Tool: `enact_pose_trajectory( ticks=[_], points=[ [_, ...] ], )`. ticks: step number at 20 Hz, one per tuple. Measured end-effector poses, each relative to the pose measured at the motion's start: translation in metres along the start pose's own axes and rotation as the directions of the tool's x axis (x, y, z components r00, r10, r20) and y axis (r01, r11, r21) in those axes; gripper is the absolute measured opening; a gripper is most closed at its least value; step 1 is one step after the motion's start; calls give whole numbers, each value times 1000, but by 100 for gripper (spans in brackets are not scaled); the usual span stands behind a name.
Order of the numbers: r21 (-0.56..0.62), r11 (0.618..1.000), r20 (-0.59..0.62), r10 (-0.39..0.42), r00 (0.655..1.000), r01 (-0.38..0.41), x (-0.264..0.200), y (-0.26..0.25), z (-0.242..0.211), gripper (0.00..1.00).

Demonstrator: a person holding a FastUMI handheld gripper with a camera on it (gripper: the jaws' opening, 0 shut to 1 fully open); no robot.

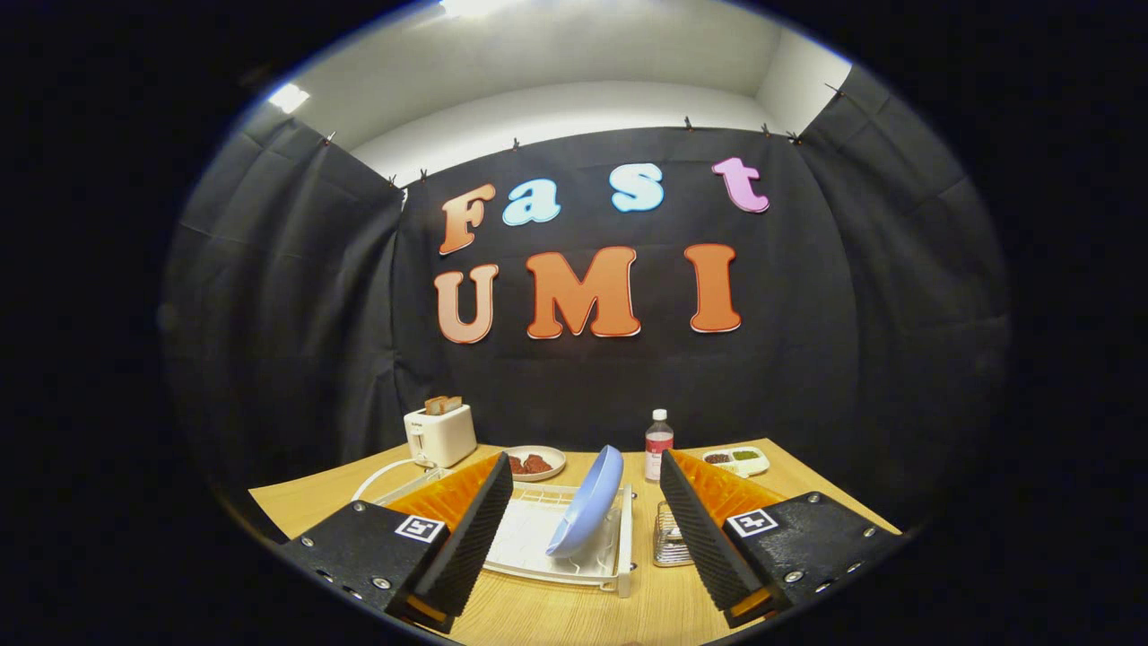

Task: Take the plate from the dish rack, then take the spoon from the basket and place it into the plate.

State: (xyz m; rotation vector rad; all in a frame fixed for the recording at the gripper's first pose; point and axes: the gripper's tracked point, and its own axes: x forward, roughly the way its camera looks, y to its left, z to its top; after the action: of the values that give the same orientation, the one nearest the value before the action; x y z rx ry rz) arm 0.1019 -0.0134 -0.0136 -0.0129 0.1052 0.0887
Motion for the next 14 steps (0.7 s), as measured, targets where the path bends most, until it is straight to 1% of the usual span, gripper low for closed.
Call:
enact_pose_trajectory(
  ticks=[3, 5, 7, 10, 13, 14],
  points=[
    [-33, 999, -55, -21, 998, 20, 19, -16, -4, 98],
    [-55, 998, -85, -21, 996, 17, 36, -20, -5, 98],
    [-65, 998, -149, -27, 988, 17, 49, -24, -11, 98],
    [-53, 999, -244, -25, 970, 12, 72, -29, -24, 97],
    [-32, 999, -341, -35, 939, 25, 92, -36, -38, 97],
    [-25, 1000, -373, -15, 928, 7, 98, -33, -42, 96]
  ],
)
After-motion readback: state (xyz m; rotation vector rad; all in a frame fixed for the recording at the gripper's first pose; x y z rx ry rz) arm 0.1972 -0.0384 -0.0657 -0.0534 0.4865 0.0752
